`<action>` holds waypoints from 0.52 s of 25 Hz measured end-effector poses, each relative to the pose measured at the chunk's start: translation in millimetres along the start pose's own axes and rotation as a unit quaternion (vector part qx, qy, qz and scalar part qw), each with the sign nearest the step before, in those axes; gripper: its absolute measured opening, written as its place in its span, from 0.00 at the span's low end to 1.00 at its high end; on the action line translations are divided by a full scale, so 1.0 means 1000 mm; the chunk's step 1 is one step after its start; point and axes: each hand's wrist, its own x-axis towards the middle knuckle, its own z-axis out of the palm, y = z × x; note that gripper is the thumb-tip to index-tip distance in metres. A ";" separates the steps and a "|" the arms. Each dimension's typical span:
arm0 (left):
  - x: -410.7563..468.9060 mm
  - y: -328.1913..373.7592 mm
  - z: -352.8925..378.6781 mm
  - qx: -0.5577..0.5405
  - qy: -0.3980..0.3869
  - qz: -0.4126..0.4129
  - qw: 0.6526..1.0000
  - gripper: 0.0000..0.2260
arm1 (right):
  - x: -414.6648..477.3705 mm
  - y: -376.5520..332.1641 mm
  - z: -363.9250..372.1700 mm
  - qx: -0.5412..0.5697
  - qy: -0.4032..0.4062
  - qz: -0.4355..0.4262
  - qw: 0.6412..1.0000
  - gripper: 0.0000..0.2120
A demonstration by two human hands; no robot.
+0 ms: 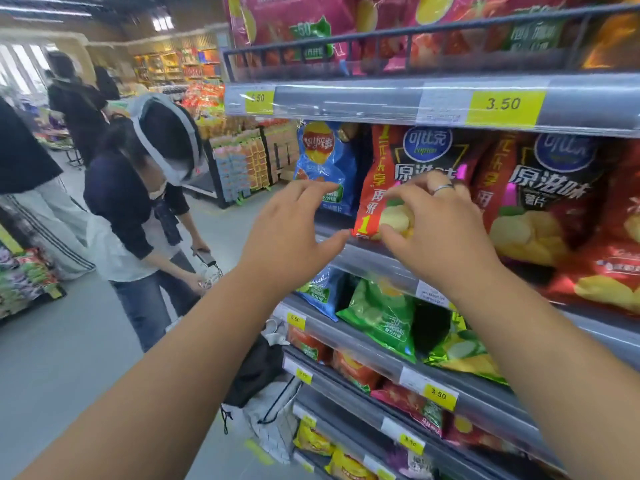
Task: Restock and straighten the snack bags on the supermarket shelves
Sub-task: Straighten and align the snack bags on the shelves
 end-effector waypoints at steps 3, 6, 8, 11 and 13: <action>0.028 -0.015 0.018 -0.004 0.004 0.007 1.000 0.27 | 0.019 0.009 0.014 -0.022 0.004 0.036 0.999 0.19; 0.056 -0.029 0.034 -0.006 0.003 -0.005 1.000 0.26 | 0.036 0.017 0.024 -0.033 0.011 0.058 0.998 0.20; 0.074 -0.036 0.041 0.002 -0.001 -0.016 1.000 0.25 | 0.040 0.021 0.031 -0.065 0.018 0.063 0.996 0.20; 0.098 -0.049 0.050 -0.018 -0.001 -0.033 0.999 0.27 | 0.045 0.023 0.038 -0.091 0.050 0.060 0.993 0.19; 0.110 -0.060 0.056 -0.047 0.010 -0.019 0.999 0.28 | 0.046 0.015 0.040 -0.097 0.042 0.074 0.992 0.18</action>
